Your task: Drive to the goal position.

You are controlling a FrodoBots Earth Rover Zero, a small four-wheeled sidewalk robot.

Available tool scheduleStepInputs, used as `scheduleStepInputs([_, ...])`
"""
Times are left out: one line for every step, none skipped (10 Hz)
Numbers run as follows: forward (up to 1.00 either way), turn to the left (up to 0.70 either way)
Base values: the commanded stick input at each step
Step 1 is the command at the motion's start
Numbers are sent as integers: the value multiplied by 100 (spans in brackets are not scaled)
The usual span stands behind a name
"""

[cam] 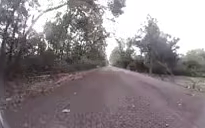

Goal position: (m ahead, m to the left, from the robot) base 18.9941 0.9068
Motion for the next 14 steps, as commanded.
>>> scheduleStepInputs([70, 3])
scheduleStepInputs([70, 3])
scheduleStepInputs([70, 3])
scheduleStepInputs([70, 3])
scheduleStepInputs([70, 3])
scheduleStepInputs([70, 3])
scheduleStepInputs([70, 3])
scheduleStepInputs([70, 3])
scheduleStepInputs([70, 3])
scheduleStepInputs([70, 3])
scheduleStepInputs([70, 3])
scheduleStepInputs([70, 3])
scheduleStepInputs([70, 1])
scheduleStepInputs([70, 0])
